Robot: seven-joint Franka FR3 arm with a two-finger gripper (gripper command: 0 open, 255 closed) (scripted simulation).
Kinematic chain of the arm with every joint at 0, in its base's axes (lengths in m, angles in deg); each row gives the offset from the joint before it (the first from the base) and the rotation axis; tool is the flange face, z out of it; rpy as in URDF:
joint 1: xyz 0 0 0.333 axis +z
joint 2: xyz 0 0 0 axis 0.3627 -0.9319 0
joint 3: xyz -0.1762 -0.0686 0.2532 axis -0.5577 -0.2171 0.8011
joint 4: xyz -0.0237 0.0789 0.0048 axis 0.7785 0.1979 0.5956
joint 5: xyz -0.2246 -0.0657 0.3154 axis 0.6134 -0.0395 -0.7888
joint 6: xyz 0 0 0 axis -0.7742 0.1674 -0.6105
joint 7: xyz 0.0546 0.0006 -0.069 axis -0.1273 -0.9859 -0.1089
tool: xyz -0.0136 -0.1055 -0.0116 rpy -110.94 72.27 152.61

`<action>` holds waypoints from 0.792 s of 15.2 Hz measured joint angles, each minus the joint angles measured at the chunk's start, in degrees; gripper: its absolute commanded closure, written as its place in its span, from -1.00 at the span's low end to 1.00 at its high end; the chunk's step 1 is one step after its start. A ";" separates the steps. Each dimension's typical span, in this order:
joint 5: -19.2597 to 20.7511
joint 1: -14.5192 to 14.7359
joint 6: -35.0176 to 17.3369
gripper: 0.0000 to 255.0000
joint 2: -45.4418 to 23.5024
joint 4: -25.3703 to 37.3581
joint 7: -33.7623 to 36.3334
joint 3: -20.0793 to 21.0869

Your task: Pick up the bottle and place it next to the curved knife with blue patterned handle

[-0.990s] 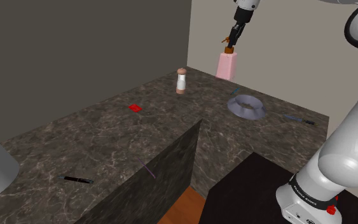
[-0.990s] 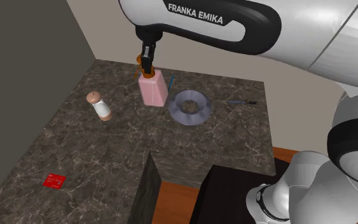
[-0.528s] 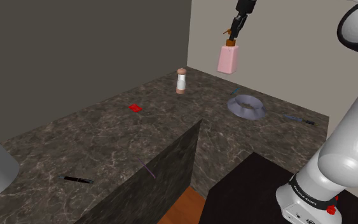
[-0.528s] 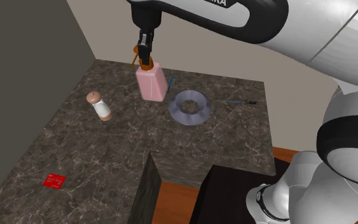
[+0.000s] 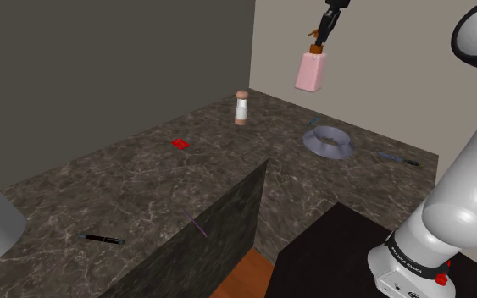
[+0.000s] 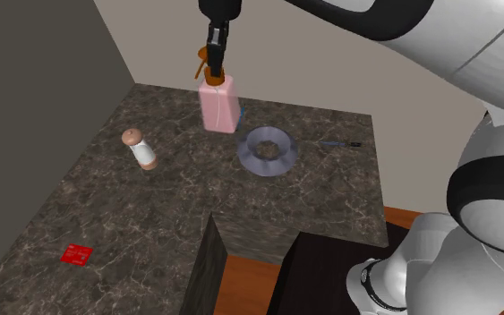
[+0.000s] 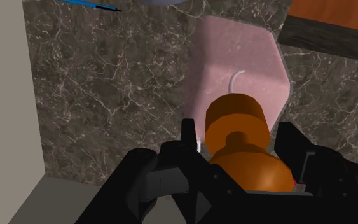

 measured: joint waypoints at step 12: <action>1.71 -6.22 -0.42 1.00 9.60 -10.33 -13.17 -6.57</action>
